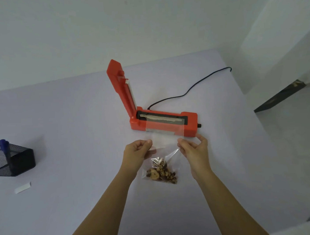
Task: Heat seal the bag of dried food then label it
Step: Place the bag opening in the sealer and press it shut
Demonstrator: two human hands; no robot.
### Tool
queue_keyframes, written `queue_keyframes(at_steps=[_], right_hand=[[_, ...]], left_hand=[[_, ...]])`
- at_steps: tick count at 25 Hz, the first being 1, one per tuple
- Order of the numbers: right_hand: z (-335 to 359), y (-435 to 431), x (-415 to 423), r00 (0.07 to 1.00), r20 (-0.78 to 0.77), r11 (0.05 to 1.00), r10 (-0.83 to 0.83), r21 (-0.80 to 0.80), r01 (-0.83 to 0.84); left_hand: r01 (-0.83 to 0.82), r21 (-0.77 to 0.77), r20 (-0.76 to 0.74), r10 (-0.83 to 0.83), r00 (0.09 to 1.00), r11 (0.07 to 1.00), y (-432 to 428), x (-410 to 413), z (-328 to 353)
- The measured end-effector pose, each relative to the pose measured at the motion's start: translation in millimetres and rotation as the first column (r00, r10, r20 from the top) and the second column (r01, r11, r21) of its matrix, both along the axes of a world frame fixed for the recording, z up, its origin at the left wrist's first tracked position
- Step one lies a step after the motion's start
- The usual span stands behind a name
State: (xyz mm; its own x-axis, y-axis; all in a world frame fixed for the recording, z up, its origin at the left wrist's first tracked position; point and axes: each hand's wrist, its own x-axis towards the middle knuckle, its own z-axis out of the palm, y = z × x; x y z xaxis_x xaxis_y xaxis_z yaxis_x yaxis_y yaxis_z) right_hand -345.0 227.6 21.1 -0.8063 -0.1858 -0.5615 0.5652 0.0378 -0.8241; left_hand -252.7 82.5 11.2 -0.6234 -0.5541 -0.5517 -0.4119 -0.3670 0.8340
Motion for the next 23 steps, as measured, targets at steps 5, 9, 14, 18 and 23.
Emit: queue_keyframes(at_steps=[5,9,14,18,23], right_hand=[[-3,-8,-10,0.998,0.047,1.000,-0.030,-0.006,0.030],[-10,-11,-13,0.999,0.045,1.000,-0.004,0.021,0.003],[-14,-10,-15,0.998,0.060,1.000,-0.010,0.013,0.010],[-6,-5,-15,0.999,-0.012,0.968,0.039,0.249,-0.035],[54,-24,-50,0.698,-0.708,0.965,0.107,0.243,0.098]], left_hand=[[-0.105,-0.072,0.055,0.109,0.993,0.992,0,-14,-2],[-0.105,-0.102,0.075,0.113,0.991,0.989,-3,-14,-6],[-0.099,-0.120,0.096,0.110,0.989,0.988,-1,-16,-10],[-0.092,-0.124,0.101,0.105,0.989,0.988,1,-16,-12],[-0.084,-0.130,0.120,0.099,0.988,0.988,2,-17,-13]])
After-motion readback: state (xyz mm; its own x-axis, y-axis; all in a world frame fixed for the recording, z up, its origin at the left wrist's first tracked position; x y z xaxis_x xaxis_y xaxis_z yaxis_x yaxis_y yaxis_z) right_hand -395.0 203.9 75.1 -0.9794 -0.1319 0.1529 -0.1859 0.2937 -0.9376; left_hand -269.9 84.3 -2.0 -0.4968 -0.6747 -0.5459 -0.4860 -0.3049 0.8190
